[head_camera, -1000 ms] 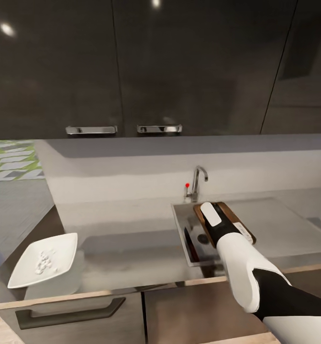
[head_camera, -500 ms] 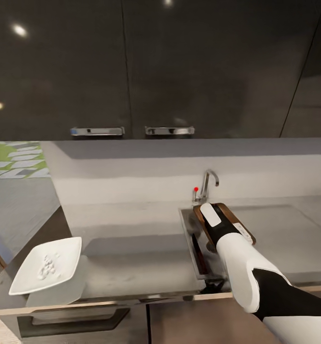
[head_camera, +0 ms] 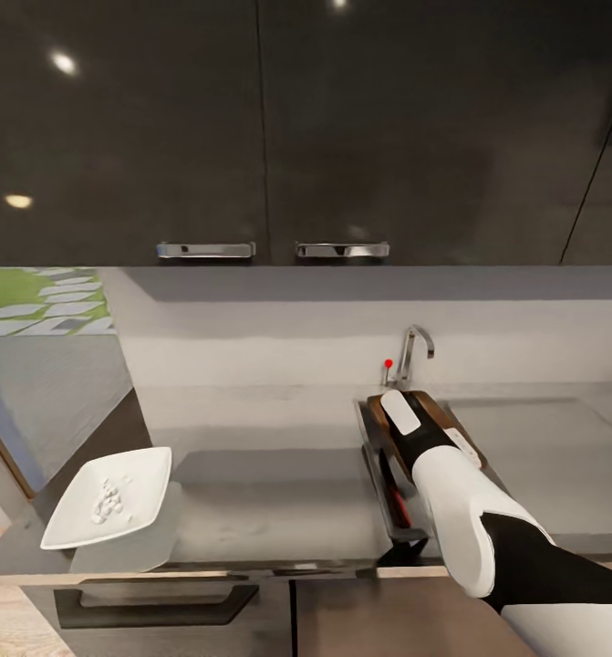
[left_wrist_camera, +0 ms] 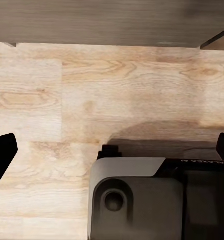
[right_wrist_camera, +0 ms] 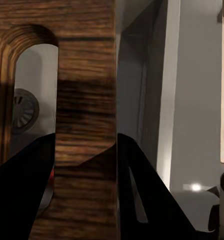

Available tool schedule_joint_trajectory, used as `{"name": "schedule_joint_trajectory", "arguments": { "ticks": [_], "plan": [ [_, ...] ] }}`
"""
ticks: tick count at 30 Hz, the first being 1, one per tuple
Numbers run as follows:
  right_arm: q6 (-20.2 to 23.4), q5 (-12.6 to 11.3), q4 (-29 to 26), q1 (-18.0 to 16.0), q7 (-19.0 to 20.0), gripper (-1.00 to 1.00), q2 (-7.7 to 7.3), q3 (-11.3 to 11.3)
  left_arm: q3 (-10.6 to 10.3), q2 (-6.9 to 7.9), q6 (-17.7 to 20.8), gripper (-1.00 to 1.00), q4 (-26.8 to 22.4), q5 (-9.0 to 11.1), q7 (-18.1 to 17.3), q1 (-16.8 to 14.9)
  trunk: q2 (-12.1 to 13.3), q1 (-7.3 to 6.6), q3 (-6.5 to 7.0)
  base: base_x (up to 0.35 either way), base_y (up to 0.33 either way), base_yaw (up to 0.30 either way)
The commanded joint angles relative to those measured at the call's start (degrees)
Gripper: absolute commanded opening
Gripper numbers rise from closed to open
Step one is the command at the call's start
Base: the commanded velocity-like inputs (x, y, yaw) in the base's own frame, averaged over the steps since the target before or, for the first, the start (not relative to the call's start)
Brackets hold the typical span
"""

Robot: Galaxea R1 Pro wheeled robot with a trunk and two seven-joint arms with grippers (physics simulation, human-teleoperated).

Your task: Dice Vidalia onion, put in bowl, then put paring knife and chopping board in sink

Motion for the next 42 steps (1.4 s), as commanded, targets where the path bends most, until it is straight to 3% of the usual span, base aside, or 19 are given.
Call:
{"name": "schedule_joint_trajectory", "arguments": {
  "ticks": [1,15,21,32,36,42],
  "plan": [
    [-0.2,0.0,0.3,-0.1,0.0,-1.00,0.03,-0.1,-0.2,-0.01,-0.4,1.00,0.3,0.4,0.1,-0.1,-0.1,0.04,-0.16,0.070,-0.072,0.041],
    [-0.2,-0.2,3.4,0.0,0.5,-1.00,0.03,-0.4,-0.2,-0.01,-0.4,1.00,0.3,0.4,0.0,-0.1,-0.1,0.04,-0.35,0.110,-0.081,0.014],
    [-0.4,-1.7,8.5,0.0,6.4,-1.00,0.03,-0.4,-0.2,0.06,-0.4,1.00,0.3,0.4,0.0,-0.1,-0.1,0.04,-0.35,0.001,0.000,0.000],
    [-2.9,-3.1,9.6,0.0,9.2,-1.00,0.03,-0.4,-0.2,0.08,-0.4,1.00,0.3,0.4,0.0,-0.1,-0.1,0.04,-0.35,0.001,-0.002,0.000],
    [-2.9,-3.1,9.7,0.0,9.6,-1.00,-1.02,-0.4,-0.2,0.07,-0.4,1.00,0.3,0.4,0.0,-0.1,-0.1,0.04,-0.35,0.108,-0.180,0.000],
    [-2.9,-3.2,9.7,0.2,10.5,-1.00,-1.40,-0.4,-0.2,0.08,-0.4,1.00,0.3,0.4,0.0,-0.1,-0.1,0.04,-0.35,0.078,-0.108,0.000]
  ]
}}
